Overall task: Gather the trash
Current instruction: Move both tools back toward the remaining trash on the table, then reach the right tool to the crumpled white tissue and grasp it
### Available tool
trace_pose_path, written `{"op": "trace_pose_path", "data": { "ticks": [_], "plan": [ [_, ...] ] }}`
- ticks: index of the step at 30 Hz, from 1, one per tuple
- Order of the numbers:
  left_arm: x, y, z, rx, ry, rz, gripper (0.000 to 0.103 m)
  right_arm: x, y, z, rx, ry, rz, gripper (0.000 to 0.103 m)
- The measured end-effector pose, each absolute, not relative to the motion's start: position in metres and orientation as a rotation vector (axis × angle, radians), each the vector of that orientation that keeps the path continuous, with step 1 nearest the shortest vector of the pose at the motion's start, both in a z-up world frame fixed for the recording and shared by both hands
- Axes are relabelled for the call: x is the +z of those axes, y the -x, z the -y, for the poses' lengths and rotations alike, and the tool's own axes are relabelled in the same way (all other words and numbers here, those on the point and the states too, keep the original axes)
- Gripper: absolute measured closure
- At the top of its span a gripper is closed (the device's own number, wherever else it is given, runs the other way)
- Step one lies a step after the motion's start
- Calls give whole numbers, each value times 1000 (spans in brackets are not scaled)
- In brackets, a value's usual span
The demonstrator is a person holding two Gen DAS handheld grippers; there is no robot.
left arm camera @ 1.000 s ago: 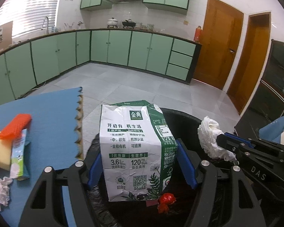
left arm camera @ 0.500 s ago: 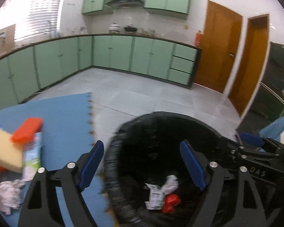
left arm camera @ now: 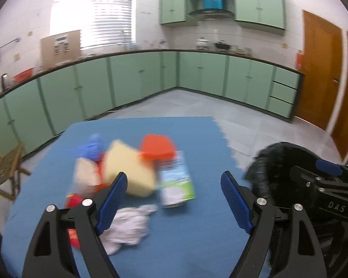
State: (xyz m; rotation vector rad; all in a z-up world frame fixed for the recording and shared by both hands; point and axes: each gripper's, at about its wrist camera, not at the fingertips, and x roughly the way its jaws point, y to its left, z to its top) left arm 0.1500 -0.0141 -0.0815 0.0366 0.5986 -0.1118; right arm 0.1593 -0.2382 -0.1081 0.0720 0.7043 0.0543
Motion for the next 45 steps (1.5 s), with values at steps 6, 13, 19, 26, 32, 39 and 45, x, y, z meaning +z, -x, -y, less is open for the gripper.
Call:
{"op": "trace_pose_path", "data": {
  "ticks": [6, 13, 19, 26, 32, 39, 45],
  "plan": [
    [-94, -146, -43, -4, -27, -617, 22, -111, -168, 191, 118, -52, -706, 18],
    [-109, -142, -85, 34, -18, -638, 22, -125, -172, 152, 165, -41, -734, 18],
    [-123, -134, -100, 56, -28, -669, 22, -140, -175, 124, 218, -38, -773, 23],
    [-133, -130, -140, 131, -9, -682, 22, -145, -177, 81, 298, -1, -788, 23],
    [-135, -126, -170, 166, 11, -686, 22, -154, -183, 37, 360, 48, -812, 23],
    [-135, -128, -182, 167, 32, -693, 22, -176, -189, 18, 392, 67, -893, 32],
    [-139, -128, -179, 154, 39, -706, 22, -184, -187, 15, 472, 35, -949, 76]
  ]
}}
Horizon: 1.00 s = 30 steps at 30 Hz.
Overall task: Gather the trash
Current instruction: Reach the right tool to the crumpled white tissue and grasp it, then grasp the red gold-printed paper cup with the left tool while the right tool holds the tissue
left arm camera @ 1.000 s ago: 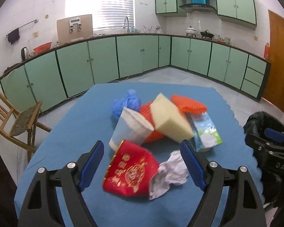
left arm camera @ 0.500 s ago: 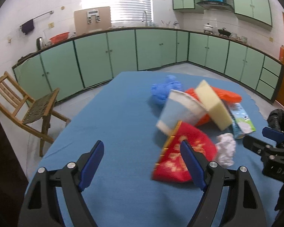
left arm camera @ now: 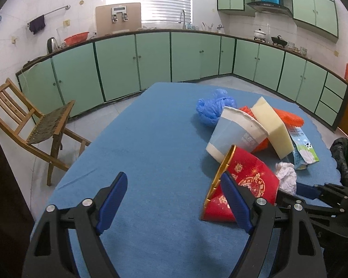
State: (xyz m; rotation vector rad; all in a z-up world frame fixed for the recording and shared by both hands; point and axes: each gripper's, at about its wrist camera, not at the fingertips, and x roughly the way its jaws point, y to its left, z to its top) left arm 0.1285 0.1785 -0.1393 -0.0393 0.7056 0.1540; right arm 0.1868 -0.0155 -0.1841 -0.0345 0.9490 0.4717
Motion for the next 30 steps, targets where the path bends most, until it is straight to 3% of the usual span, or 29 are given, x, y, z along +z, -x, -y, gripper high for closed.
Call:
{"op": "trace_pose_path", "data": {
  "ticks": [1, 4, 15, 22, 30],
  "plan": [
    [-139, -128, -177, 152, 41, -707, 22, -183, -185, 15, 484, 33, -950, 85],
    [-140, -128, -171, 139, 35, -711, 22, -175, -182, 21, 496, 21, -930, 90],
    [-147, -132, -133, 43, 33, -731, 19, -147, -164, 72, 439, 5, -882, 91],
    [-152, -139, -117, 4, 14, -720, 11, -155, -163, 90, 401, -11, -903, 91],
    [-147, -138, -116, -52, 52, -715, 10, -159, -168, 88, 396, -12, -905, 91]
  ]
}}
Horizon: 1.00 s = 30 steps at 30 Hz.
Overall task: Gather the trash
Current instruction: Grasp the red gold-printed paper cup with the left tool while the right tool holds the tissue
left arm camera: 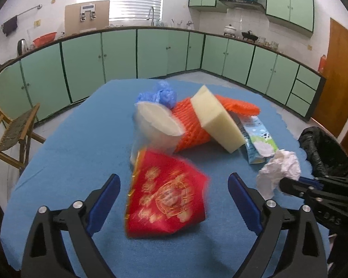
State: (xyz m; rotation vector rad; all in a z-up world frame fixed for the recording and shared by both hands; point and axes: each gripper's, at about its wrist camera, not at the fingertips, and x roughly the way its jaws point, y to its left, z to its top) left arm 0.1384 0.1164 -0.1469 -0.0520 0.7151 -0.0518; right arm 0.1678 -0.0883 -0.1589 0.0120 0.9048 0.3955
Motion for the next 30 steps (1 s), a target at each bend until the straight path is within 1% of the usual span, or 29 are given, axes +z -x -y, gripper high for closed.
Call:
{"op": "trace_pose_path", "data": {
  "ticks": [12, 17, 18, 21, 30],
  "plan": [
    [-161, -148, -126, -18, 56, -742, 10, -163, -169, 82, 395, 9, -918, 91],
    [-172, -161, -129, -36, 96, -801, 10, -162, -171, 81, 398, 22, -919, 91],
    [-175, -163, -131, -41, 108, -811, 12, -161, -172, 81, 397, 21, -917, 91],
    [-179, -165, -133, -51, 134, -832, 27, -159, -172, 82, 397, 25, -912, 91],
    [-164, -149, -132, -29, 126, -803, 30, -149, -165, 85, 401, 14, -894, 91]
  ]
}}
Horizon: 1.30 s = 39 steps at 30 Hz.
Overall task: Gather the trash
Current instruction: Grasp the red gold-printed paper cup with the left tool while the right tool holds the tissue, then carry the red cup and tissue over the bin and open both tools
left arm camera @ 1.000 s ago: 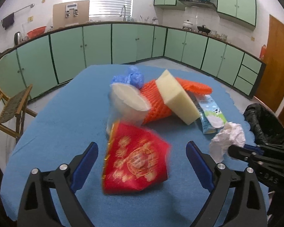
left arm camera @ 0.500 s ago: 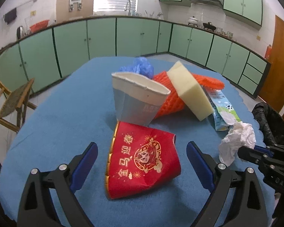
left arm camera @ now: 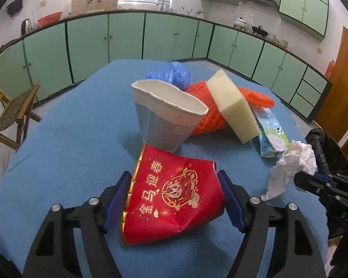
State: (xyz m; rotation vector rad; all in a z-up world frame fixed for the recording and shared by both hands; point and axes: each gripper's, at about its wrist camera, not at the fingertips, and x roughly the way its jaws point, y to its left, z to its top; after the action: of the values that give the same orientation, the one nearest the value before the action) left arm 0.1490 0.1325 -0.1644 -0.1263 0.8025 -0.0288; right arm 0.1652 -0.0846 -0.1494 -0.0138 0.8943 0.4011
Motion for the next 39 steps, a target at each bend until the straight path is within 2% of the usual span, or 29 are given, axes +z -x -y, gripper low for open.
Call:
{"op": "trace_pose_path", "data": {
  "ticks": [18, 39],
  "plan": [
    [-101, -130, -87, -119, 95, -669, 30, -96, -145, 122, 373, -24, -774, 91],
    [-61, -146, 27, -326, 53, -563, 30, -62, -123, 240, 153, -74, -667, 91]
  ]
}}
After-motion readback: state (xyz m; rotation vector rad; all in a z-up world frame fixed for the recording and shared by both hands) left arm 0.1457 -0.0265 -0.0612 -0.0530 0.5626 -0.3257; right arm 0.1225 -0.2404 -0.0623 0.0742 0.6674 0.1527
